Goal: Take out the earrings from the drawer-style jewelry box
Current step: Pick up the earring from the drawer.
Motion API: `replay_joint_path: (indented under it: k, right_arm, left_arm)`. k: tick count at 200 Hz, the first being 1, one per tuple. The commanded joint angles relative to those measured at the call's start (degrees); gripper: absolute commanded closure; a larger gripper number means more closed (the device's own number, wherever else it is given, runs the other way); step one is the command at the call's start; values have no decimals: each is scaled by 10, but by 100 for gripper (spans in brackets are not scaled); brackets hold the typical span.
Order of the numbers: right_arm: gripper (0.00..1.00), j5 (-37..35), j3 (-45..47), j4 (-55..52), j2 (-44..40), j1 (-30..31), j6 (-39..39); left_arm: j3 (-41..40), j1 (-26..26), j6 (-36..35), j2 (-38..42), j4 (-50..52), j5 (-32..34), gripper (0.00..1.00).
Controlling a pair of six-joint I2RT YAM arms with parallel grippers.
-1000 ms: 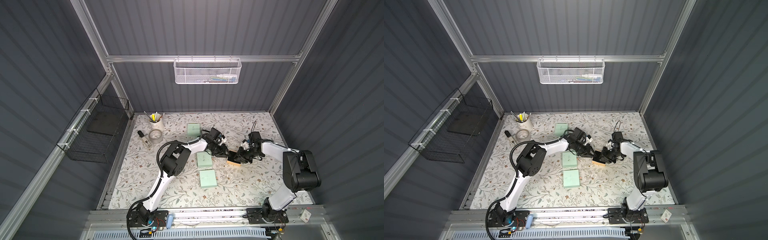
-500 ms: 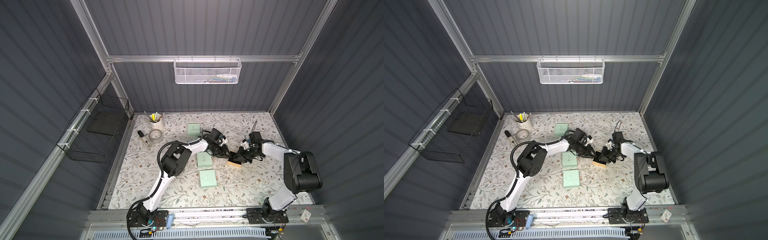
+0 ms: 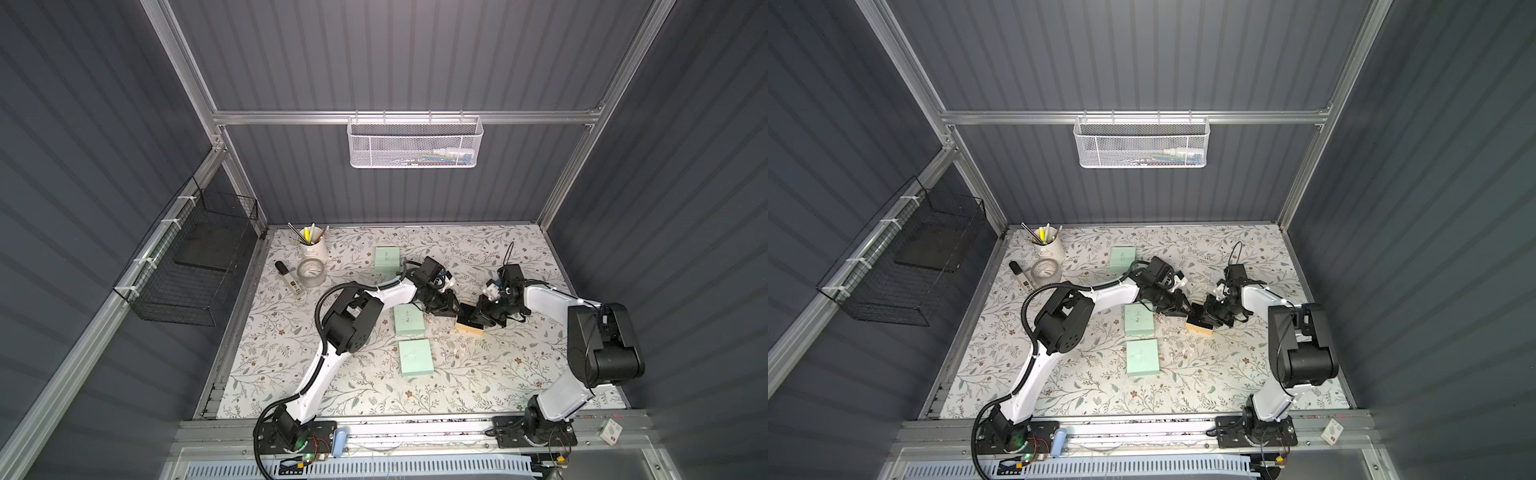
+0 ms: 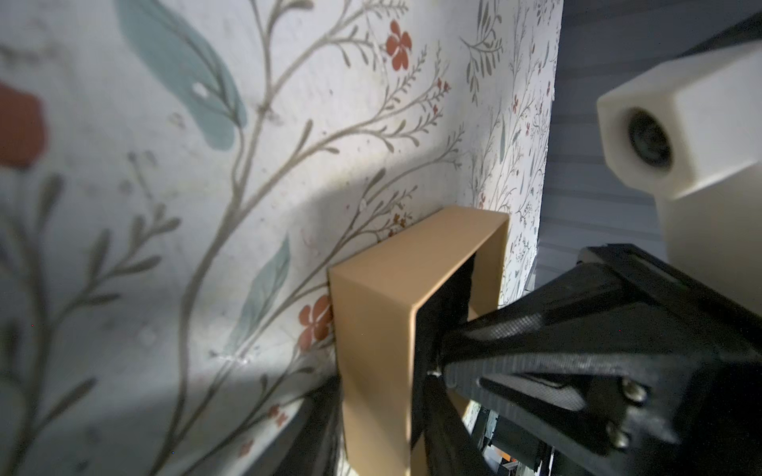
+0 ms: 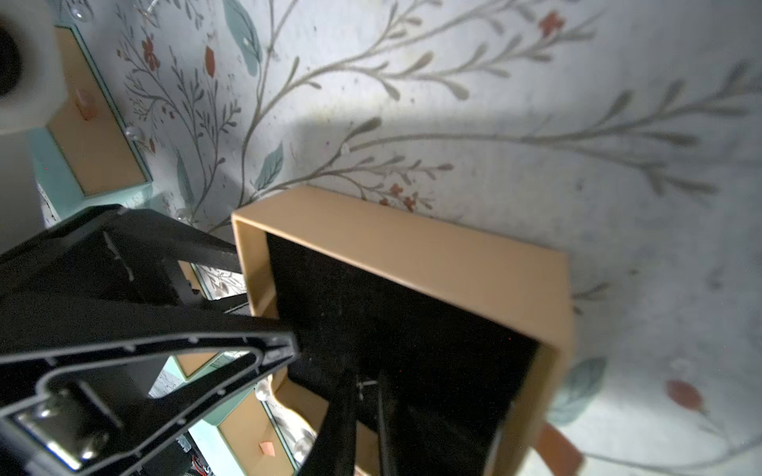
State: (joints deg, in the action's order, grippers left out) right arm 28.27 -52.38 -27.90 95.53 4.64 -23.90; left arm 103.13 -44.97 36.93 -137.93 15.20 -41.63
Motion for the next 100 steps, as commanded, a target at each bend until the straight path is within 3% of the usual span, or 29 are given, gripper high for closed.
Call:
replay_joint_path:
  k: [1,100]
  right_arm:
    - [88,0,7,-5,2,2,7]
    - [99,23,8,2,-9,4,-3]
  left_arm:
    - [11,-3,4,-14,2,-4,65]
    - [11,-3,14,-12,-10,-15,63]
